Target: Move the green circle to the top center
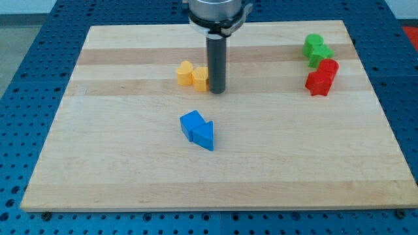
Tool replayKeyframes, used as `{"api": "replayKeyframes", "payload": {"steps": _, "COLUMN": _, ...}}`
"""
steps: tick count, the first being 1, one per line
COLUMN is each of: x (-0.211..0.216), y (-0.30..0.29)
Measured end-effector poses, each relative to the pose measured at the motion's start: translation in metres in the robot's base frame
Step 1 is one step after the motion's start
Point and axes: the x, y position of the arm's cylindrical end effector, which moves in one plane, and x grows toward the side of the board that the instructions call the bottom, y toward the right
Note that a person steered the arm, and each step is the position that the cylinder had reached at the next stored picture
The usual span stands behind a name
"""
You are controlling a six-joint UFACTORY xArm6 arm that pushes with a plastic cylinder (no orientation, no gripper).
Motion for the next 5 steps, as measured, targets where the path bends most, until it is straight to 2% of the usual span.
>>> {"api": "replayKeyframes", "payload": {"steps": 1, "x": -0.002, "y": 0.04}}
{"api": "replayKeyframes", "payload": {"steps": 2, "x": -0.041, "y": 0.052}}
{"api": "replayKeyframes", "payload": {"steps": 4, "x": -0.15, "y": 0.06}}
{"api": "replayKeyframes", "payload": {"steps": 5, "x": -0.173, "y": 0.143}}
